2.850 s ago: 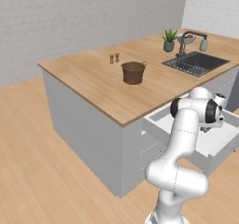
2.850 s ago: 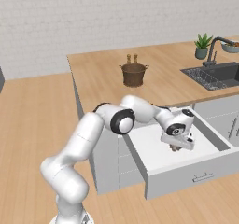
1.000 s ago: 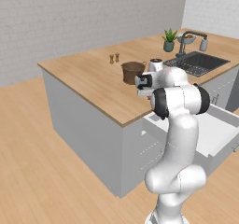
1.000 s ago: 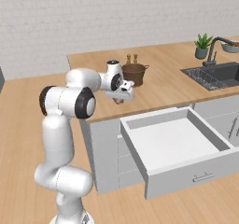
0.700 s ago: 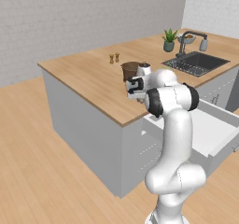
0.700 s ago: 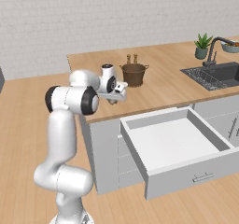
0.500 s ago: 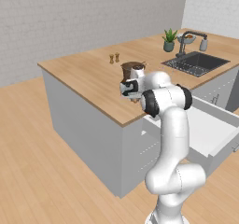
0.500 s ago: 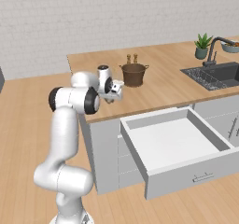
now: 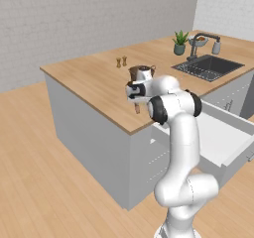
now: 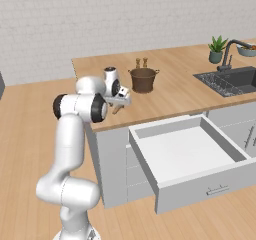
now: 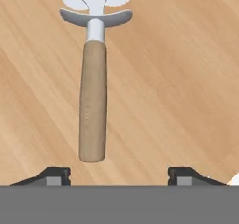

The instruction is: Pick the pizza cutter from the drawer and place it on the counter.

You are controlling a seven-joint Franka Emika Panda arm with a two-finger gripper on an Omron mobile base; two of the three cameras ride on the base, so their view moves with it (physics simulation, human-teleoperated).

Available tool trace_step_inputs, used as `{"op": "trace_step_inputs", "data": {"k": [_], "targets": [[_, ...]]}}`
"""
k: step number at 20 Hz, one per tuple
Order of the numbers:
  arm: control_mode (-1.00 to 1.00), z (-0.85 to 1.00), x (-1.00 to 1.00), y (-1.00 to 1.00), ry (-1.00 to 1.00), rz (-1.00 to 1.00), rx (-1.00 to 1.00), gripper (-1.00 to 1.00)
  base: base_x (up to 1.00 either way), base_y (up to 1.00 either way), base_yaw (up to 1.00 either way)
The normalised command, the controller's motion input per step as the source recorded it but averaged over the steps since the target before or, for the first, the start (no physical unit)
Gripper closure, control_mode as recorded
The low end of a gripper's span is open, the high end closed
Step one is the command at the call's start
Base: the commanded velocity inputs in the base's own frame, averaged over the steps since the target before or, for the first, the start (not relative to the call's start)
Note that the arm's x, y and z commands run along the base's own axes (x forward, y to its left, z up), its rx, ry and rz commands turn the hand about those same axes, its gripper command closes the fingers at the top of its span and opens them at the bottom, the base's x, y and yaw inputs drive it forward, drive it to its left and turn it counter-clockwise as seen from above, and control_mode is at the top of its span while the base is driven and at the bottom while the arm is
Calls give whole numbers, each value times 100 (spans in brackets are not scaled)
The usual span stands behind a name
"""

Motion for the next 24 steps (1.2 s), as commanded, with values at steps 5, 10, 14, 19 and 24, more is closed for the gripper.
{"op": "trace_step_inputs", "data": {"k": [5, 10, 14, 19, 24], "targets": [[-100, 21, -100, -91, -24, 0, 12, -100, 0, 0, 0], [-100, 20, -100, -93, -33, 0, 14, -100, 0, 0, 0], [-100, 30, -100, -77, -36, 0, 12, -100, 0, 0, 0], [-100, 90, -100, -36, -42, 0, 14, -100, 0, 0, 0], [-100, 100, -100, -14, -33, 0, 23, -100, 0, 0, 0]]}}
